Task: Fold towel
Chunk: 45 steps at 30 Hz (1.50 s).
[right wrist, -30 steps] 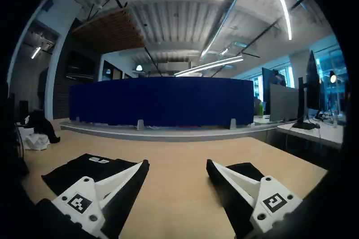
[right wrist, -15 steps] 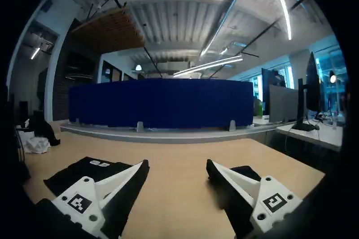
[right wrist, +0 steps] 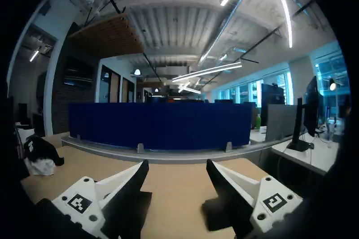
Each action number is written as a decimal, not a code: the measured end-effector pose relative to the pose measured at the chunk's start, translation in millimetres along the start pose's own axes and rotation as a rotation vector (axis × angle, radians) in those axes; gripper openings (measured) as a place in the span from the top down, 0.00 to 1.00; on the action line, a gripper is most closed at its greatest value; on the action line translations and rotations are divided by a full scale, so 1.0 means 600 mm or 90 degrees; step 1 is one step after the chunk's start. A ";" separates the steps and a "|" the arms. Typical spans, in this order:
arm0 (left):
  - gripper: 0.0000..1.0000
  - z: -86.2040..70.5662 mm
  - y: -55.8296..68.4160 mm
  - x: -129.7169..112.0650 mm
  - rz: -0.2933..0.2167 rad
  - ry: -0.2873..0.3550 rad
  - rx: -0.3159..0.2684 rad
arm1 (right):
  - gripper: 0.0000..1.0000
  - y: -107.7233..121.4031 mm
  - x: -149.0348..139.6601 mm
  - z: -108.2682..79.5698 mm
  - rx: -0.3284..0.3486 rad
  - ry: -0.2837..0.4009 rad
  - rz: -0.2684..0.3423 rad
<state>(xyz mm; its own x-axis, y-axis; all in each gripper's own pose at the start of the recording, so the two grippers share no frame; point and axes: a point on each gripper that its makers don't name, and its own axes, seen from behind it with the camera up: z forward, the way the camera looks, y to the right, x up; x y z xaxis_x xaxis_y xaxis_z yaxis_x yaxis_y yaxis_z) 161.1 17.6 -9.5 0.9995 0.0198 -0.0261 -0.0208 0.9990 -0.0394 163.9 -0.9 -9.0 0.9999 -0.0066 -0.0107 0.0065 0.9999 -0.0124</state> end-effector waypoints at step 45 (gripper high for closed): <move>0.10 -0.005 0.141 0.001 0.090 -0.241 -0.285 | 0.00 -0.156 -0.001 -0.030 0.360 -0.273 -0.170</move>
<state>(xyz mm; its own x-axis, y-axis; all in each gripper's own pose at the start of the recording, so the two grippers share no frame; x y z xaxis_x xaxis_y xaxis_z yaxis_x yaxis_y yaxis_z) 160.0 102.1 -16.1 0.9239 0.2466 0.2925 -0.0810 0.8732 -0.4806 162.7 -94.7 -26.1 0.8796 -0.3596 0.3114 0.1381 0.8195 0.5562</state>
